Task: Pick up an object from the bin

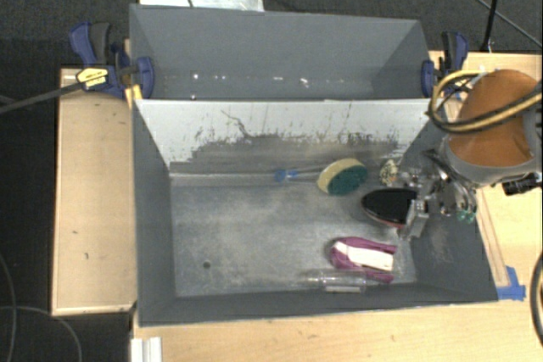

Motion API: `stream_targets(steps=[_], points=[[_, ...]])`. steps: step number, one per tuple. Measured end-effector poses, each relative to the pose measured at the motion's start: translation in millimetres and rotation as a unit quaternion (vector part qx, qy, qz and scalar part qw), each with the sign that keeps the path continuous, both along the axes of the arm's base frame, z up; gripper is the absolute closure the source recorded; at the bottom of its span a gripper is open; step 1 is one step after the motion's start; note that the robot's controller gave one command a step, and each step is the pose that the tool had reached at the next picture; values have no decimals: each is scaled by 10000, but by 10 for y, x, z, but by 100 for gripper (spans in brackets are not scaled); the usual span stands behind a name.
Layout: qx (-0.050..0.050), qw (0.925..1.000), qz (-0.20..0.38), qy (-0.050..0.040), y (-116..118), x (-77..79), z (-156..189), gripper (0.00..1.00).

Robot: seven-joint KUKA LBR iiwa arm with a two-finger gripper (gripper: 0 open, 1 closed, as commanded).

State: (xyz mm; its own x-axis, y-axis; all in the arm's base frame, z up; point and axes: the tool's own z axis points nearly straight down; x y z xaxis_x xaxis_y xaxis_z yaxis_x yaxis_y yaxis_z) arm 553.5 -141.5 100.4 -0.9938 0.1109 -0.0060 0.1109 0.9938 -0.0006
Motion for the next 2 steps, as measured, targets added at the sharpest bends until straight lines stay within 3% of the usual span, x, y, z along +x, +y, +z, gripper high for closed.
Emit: stream_targets(steps=[2], points=[[0, 10000, 10, 5, -3, 21, 596, 100]])
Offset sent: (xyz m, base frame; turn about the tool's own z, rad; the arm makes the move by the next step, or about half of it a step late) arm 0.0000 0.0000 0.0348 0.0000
